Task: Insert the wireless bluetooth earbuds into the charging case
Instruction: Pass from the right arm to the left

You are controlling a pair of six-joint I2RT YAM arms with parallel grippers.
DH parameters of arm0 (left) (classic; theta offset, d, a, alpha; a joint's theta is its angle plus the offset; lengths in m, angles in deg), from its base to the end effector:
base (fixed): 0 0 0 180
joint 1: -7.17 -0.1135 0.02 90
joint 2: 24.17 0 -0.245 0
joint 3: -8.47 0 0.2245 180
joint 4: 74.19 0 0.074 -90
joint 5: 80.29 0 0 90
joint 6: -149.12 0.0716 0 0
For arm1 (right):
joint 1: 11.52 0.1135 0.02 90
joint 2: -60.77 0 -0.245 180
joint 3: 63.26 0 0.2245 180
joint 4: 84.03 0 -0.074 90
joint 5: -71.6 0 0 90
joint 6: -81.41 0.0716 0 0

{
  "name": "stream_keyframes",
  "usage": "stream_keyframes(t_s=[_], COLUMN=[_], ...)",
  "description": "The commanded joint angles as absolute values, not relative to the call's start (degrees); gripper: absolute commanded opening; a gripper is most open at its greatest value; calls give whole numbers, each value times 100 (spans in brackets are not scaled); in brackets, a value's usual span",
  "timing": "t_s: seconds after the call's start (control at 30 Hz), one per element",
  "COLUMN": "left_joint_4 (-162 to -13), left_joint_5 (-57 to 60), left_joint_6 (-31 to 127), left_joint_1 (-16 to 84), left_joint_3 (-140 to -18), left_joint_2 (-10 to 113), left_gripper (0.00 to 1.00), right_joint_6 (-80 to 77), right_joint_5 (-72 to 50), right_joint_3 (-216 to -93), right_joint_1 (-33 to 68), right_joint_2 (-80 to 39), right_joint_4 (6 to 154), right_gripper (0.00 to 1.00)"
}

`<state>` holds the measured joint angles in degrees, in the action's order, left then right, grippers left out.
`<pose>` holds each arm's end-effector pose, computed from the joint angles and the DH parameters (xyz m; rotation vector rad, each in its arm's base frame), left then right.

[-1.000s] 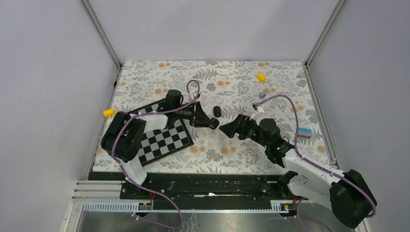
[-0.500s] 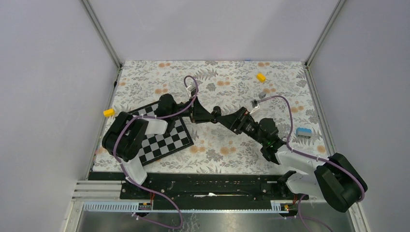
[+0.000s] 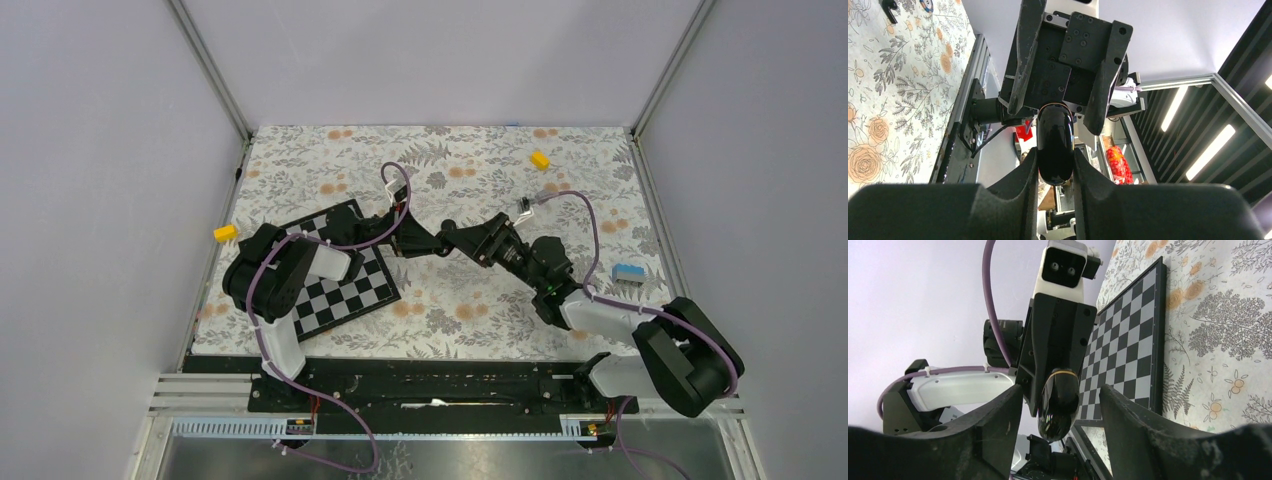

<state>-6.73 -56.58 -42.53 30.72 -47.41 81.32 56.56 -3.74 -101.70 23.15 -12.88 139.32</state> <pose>0.2752 -0.1914 0.2101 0.1007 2.0443 -2.3154 0.2169 0.1721 0.2394 0.1951 1.6359 1.5728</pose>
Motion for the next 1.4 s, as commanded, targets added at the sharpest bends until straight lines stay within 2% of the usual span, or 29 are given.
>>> stream_keyframes(t_s=[0.0,0.23,0.43,0.6,0.73,0.87,0.93,0.97,1.0,1.03,1.1,1.17,1.23,1.37], left_joint_4=[52,50,49,49,53,51,51,55,52,49,57,66,58,58], left_joint_5=[-5762,-5747,-5720,-5693,-5684,-5678,-5691,-5699,-5719,-5739,-5801,-5821,-5860,-5894], left_joint_6=[-4327,-4344,-4319,-4318,-4314,-4294,-4292,-4285,-4284,-4298,-4330,-4329,-4319,-4326], left_joint_1=[3064,3033,2994,2978,2976,2983,2980,2977,2976,2974,2912,2804,2730,2721], left_joint_3=[-4752,-4755,-4751,-4751,-4708,-4657,-4657,-4669,-4682,-4699,-4751,-4748,-4750,-4719], left_joint_2=[8111,8107,8055,8096,8121,8107,8095,8094,8087,8083,8073,8023,8007,8069], left_gripper=[0,0,0,0,0,0,0,0,0,4,25,39,45,47], right_joint_6=[5763,5854,5878,5869,5875,6024,6091,6118,6146,6146,6084,6040,5970,5892], right_joint_5=[-211,50,106,216,284,389,381,340,301,264,244,243,243,249], right_joint_3=[-10492,-10597,-10423,-10456,-10563,-10633,-10616,-10591,-10556,-10539,-10502,-10461,-10451,-10492], right_joint_1=[2232,2231,2231,2231,2229,2231,2229,2231,2231,2218,2206,2197,2185,2179], right_joint_2=[-1500,-1695,-1607,-1571,-1672,-1856,-1895,-1898,-1876,-1856,-1777,-1675,-1573,-1491], right_joint_4=[14478,14648,14582,14457,14480,14642,14672,14661,14604,14486,14322,14282,14158,14006], right_gripper=[63,47,58,56,50,33,18,6,0,0,0,0,0,0])
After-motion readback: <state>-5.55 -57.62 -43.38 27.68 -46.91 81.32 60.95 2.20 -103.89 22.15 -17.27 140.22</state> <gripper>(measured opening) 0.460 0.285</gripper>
